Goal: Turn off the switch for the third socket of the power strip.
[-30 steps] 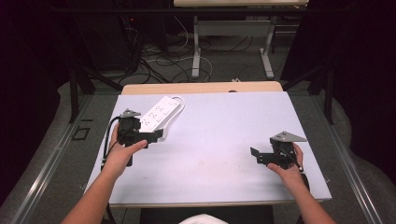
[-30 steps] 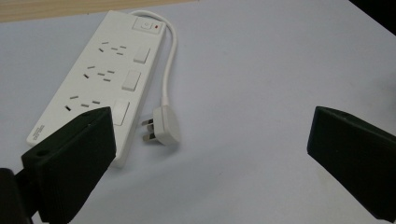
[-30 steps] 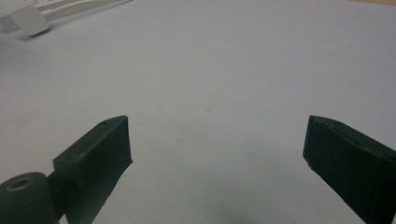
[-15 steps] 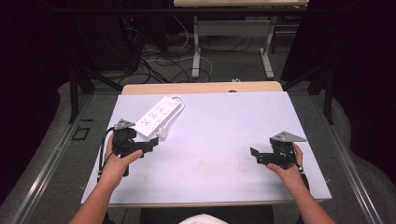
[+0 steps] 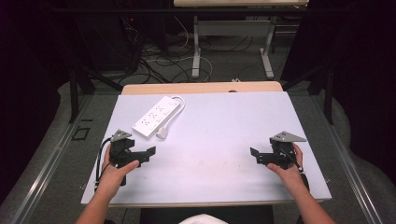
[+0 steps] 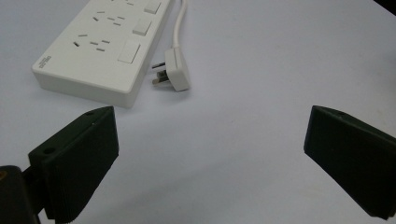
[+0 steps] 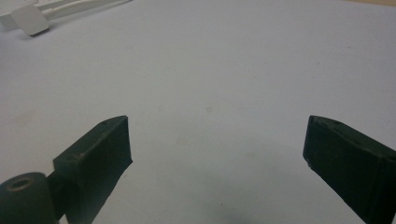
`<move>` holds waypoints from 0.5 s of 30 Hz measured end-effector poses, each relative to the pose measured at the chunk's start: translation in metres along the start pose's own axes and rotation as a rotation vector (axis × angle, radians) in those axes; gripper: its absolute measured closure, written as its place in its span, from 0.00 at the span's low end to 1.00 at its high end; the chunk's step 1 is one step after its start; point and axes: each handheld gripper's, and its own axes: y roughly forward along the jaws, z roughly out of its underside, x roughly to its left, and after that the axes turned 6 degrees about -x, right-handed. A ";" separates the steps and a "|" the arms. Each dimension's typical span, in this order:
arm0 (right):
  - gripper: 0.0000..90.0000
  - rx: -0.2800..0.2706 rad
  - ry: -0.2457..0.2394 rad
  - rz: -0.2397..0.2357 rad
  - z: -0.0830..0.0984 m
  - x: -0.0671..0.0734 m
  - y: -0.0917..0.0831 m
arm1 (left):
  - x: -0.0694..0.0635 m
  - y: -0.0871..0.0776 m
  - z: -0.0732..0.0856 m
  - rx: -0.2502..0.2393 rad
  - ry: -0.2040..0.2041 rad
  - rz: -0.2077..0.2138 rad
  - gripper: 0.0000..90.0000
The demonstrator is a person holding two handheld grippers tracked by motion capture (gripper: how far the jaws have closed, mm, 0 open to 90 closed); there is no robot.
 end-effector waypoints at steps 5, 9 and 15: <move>0.08 0.003 0.000 0.003 0.000 0.000 0.000 | 0.004 -0.001 0.009 -0.009 -0.016 0.002 0.04; 0.08 0.003 -0.001 0.002 0.000 0.000 0.000 | 0.008 0.000 0.014 -0.014 -0.013 -0.004 0.04; 0.08 0.000 0.002 -0.001 0.000 0.000 0.000 | 0.015 0.000 0.020 -0.024 -0.023 -0.025 0.04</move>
